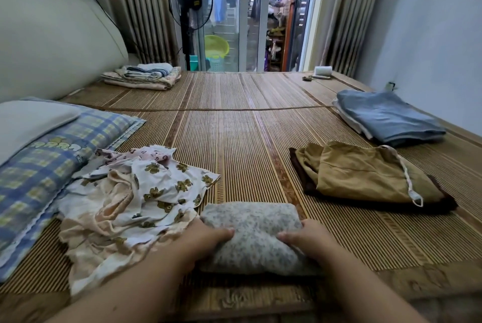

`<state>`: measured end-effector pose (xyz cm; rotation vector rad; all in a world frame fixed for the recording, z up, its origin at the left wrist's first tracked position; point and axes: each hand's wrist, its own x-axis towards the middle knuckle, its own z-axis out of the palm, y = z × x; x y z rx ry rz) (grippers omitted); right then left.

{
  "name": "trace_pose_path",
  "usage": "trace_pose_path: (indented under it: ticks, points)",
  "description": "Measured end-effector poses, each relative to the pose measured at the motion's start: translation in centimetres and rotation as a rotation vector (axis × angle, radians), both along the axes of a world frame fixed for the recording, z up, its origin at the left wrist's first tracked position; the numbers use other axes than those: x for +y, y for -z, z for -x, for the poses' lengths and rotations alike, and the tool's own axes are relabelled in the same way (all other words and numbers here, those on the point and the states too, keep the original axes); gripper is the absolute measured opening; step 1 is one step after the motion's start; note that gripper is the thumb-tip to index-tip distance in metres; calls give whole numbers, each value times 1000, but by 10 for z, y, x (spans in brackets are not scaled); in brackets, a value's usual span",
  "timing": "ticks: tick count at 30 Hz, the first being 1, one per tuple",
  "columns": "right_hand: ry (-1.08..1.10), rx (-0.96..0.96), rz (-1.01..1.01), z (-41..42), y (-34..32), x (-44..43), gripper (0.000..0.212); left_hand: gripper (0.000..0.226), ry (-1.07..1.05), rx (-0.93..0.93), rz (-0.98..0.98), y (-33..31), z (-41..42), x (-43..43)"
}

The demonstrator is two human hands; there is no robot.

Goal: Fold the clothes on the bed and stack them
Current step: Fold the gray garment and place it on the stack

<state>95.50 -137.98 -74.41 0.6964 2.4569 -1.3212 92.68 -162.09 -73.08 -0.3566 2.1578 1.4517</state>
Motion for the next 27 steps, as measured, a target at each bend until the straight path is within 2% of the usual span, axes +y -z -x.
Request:
trace_pose_path:
  ticks: [3, 5, 7, 9, 13, 15, 17, 19, 24, 25, 27]
  points:
    - [-48, -8, -50, 0, 2, -6, 40, 76, 40, 139, 244, 8, -1, 7]
    - [-66, 33, -109, -2, 2, -11, 37, 76, 30, 180, 250, 11, -2, 9]
    - [-73, 90, -99, -3, 1, -11, 36, 78, -44, 127, 66, 10, -2, 7]
    - [-64, 161, 3, -3, -6, -6, 37, 78, -109, 61, -145, 8, 1, 7]
    - [-77, 391, 6, 1, -35, 29, 54, 74, -53, 139, -442, -11, 10, 33]
    - [-58, 481, -1, 7, -54, 60, 60, 60, -22, 156, -585, -30, 21, 62]
    - [-7, 543, 10, 13, -73, 98, 61, 39, -50, 174, -639, -44, 37, 100]
    - [75, 595, -9, 21, -89, 140, 64, 28, -38, 219, -634, -54, 56, 143]
    - [278, 632, -110, 50, -96, 243, 69, 37, 56, 364, -540, -60, 104, 254]
    - [308, 613, -142, 57, -90, 258, 69, 42, 70, 389, -485, -58, 113, 273]
    - [357, 505, -299, 73, -75, 280, 74, 73, 82, 386, -308, -53, 131, 304]
